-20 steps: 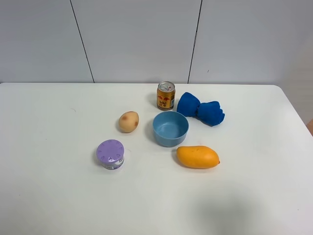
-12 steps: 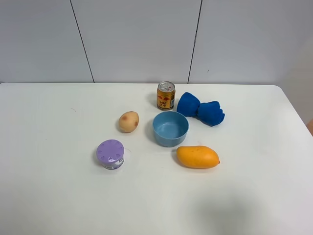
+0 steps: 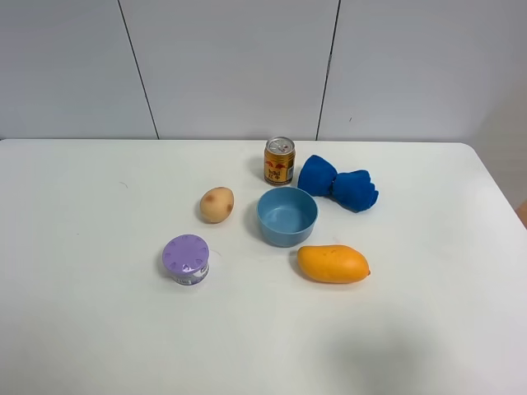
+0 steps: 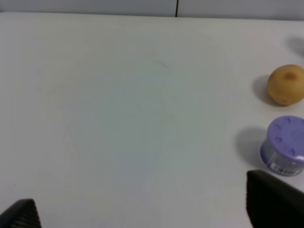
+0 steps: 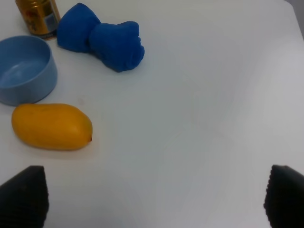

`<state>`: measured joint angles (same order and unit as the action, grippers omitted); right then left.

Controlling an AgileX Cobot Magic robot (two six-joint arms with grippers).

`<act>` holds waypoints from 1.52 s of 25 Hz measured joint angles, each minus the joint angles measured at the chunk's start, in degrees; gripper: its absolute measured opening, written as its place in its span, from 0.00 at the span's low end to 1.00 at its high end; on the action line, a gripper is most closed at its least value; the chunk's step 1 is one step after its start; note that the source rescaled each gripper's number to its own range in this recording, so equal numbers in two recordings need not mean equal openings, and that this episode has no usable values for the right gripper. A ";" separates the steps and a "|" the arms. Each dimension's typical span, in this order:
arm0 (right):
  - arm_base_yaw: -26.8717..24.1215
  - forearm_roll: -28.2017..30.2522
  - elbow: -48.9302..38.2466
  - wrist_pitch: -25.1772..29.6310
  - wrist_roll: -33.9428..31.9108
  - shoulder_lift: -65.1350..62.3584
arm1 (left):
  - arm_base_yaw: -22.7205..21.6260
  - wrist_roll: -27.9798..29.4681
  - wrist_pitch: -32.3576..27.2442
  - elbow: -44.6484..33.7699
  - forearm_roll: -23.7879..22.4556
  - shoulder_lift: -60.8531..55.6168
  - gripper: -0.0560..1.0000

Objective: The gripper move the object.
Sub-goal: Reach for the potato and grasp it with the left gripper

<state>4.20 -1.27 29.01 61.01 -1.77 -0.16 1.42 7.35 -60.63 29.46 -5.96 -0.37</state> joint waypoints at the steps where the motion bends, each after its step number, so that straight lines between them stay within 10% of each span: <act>1: 0.00 0.00 0.00 0.00 0.00 0.00 | 0.00 0.00 0.00 0.00 0.00 0.00 0.99; 15: 0.00 0.00 0.00 0.00 0.00 0.00 | 0.00 -0.44 2.51 6.50 0.00 10.39 0.99; 20: 0.00 0.00 0.00 0.00 0.00 0.00 | 0.00 -8.87 3.38 17.61 1.58 30.17 0.99; 29: 0.00 0.00 0.00 0.00 0.00 0.00 | 0.00 -29.12 3.58 40.14 18.14 66.34 0.99; 38: 0.00 0.00 0.00 0.00 0.00 0.00 | 8.95 -35.23 4.25 51.84 14.42 88.80 0.99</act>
<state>4.20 -1.27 29.01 61.01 -1.77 -0.16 10.37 -27.88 -56.38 81.29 8.46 88.43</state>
